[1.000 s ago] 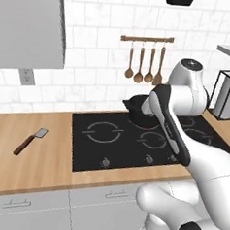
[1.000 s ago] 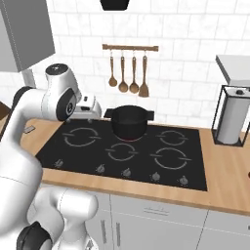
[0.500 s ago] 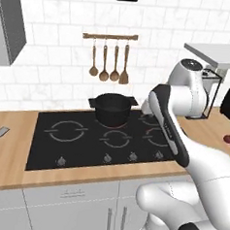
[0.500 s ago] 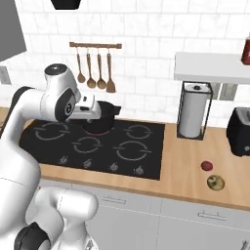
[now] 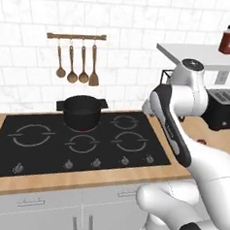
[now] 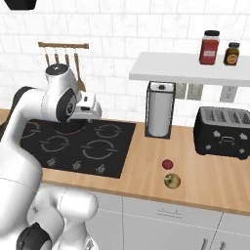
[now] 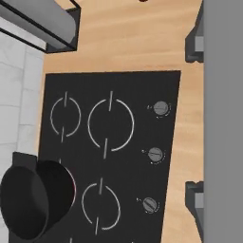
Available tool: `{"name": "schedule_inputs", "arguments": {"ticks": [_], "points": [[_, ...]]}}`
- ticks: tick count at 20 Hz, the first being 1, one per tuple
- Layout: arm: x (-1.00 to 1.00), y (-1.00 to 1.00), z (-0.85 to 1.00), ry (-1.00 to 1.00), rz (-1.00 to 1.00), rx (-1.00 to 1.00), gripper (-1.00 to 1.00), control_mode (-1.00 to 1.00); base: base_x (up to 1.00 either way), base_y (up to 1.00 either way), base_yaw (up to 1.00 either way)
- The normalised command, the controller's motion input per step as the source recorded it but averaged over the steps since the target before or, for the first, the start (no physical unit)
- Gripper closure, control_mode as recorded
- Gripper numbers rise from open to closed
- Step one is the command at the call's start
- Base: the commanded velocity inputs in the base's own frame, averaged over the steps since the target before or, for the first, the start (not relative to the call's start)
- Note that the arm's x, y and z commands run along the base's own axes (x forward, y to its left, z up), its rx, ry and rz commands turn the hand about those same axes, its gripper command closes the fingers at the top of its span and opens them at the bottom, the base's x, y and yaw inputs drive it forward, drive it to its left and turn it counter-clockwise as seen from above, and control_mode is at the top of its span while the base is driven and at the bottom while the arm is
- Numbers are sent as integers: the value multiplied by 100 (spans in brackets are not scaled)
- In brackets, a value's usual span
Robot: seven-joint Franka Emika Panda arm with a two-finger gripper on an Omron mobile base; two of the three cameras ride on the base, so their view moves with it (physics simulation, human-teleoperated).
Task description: Put the onion and tomato in the pot. Retrieve the spatula and lightly stir the vegetables in the pot.
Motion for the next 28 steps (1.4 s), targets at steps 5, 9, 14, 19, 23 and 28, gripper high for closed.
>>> {"name": "schedule_inputs", "arguments": {"ticks": [5,9,14,19,23,28], "points": [[17,-23,-3,5,0,0,-100,-100,24,-14,0],[0,-81,-39,10,-2,-3,-100,-100,0,0,0],[18,-100,-83,22,-18,-8,-100,-100,0,0,0],[10,-100,-96,24,-17,-14,-100,-100,0,0,0],[17,-100,-85,12,-9,-14,-100,-100,0,0,0],[54,-71,-63,3,0,-20,-100,-100,0,0,0]]}}
